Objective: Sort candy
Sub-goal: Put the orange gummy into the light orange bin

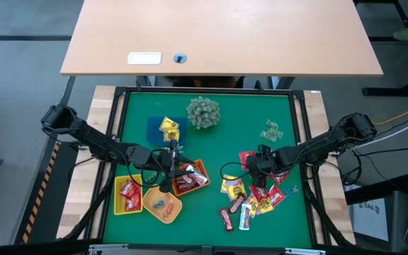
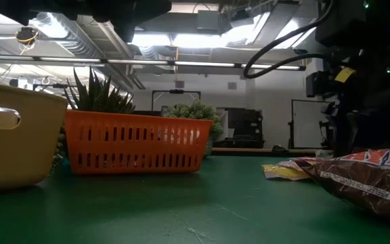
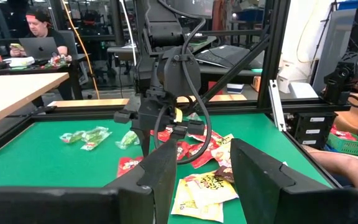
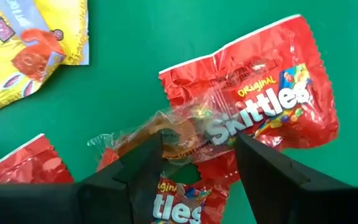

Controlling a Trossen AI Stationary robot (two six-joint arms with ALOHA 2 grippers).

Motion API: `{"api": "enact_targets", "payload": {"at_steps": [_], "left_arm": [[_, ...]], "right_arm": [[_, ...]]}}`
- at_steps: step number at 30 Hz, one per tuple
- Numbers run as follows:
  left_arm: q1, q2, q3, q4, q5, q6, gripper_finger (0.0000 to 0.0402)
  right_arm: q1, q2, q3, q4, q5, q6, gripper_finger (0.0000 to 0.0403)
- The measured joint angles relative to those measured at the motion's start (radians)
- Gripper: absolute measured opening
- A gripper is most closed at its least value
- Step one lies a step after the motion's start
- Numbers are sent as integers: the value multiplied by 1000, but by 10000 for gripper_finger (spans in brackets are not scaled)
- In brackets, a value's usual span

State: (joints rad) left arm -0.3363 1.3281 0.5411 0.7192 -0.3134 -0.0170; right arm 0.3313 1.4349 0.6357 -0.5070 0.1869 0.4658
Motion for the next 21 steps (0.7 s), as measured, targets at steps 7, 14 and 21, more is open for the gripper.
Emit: {"api": "enact_targets", "payload": {"at_steps": [7, 14, 21], "left_arm": [[0, 0, 0, 0, 0, 0, 137], [0, 0, 0, 0, 0, 0, 137], [0, 0, 0, 0, 0, 0, 137]], "right_arm": [[0, 1, -1, 6, -25, 0, 124], [1, 2, -2, 26, -26, -1, 39], [1, 3, 5, 28, -45, -2, 12]]}}
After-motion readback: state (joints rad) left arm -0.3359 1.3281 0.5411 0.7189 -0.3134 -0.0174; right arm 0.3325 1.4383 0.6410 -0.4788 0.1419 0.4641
